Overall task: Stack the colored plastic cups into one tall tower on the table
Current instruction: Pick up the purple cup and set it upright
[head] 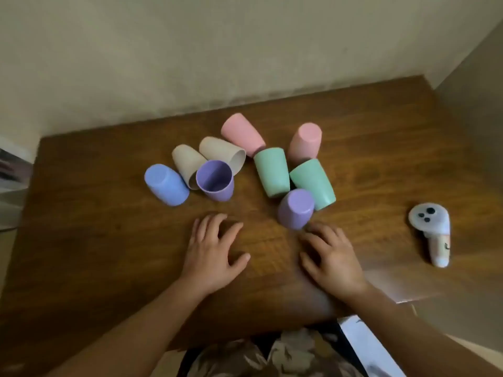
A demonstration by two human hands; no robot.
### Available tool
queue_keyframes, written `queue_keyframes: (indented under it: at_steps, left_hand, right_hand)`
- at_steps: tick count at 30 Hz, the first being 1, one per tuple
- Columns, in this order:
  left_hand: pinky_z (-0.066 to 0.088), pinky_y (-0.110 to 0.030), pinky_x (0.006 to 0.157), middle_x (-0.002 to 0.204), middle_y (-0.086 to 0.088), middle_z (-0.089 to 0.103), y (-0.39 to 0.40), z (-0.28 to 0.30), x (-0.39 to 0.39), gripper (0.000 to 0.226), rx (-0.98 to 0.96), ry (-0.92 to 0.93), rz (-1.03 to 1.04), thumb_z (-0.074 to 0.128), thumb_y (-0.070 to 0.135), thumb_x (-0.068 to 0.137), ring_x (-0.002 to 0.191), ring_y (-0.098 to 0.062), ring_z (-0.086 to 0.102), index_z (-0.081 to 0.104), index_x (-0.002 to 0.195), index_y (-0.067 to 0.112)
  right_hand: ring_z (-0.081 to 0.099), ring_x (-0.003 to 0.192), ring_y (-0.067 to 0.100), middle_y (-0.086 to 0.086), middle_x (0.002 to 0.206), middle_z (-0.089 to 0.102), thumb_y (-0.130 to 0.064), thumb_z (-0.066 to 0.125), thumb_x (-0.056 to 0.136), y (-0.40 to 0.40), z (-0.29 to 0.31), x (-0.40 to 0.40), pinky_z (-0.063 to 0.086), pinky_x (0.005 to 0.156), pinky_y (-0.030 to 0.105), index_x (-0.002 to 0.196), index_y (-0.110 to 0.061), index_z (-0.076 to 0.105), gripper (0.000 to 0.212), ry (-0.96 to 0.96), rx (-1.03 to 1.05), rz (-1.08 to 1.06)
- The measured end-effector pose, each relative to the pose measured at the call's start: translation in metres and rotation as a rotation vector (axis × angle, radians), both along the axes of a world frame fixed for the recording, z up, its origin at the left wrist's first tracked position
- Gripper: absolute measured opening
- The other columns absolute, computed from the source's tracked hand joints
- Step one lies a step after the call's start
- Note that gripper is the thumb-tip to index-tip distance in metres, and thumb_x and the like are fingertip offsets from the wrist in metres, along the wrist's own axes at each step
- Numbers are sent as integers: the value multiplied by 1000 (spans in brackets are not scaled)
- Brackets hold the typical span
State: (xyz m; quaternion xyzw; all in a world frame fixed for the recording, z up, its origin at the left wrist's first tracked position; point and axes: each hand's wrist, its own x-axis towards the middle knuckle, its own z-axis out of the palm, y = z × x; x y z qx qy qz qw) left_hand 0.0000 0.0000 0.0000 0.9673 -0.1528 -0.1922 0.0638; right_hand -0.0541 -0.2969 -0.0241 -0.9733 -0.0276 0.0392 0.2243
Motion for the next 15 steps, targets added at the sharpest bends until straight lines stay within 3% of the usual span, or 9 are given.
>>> queue_keyframes:
  at_steps: [2,8,12,15]
  left_hand:
    - [23,-64,130,162,-12,43,-1,-10,-4,80,-6,-66,2,47,77,90,154,-38,36,53,157,33]
    - [7,-56,135,175,-6,25,6,-37,-12,92,1,-180,-45,36,85,86,166,-32,13,30,168,43]
    - [2,-51,135,178,-2,17,6,-48,-21,96,-14,-262,-62,28,88,83,167,-27,6,22,170,46]
    - [2,-49,136,178,0,16,1,-44,-23,88,-53,-287,-31,36,85,90,167,-25,6,21,168,48]
  right_hand:
    - [60,127,40,12,140,68,-45,65,92,10,-9,-1,51,105,54,130,-14,78,50,-86,-70,16]
    - [60,127,40,11,144,67,-52,56,97,8,-39,-5,50,111,60,138,-17,75,58,-247,-190,65]
    - [57,125,30,1,145,62,-62,40,98,12,-43,-9,52,112,50,147,-27,68,67,-229,-256,65]
    - [48,132,20,-11,153,52,-70,23,94,19,-29,-8,42,117,38,157,-39,54,77,-148,-297,28]
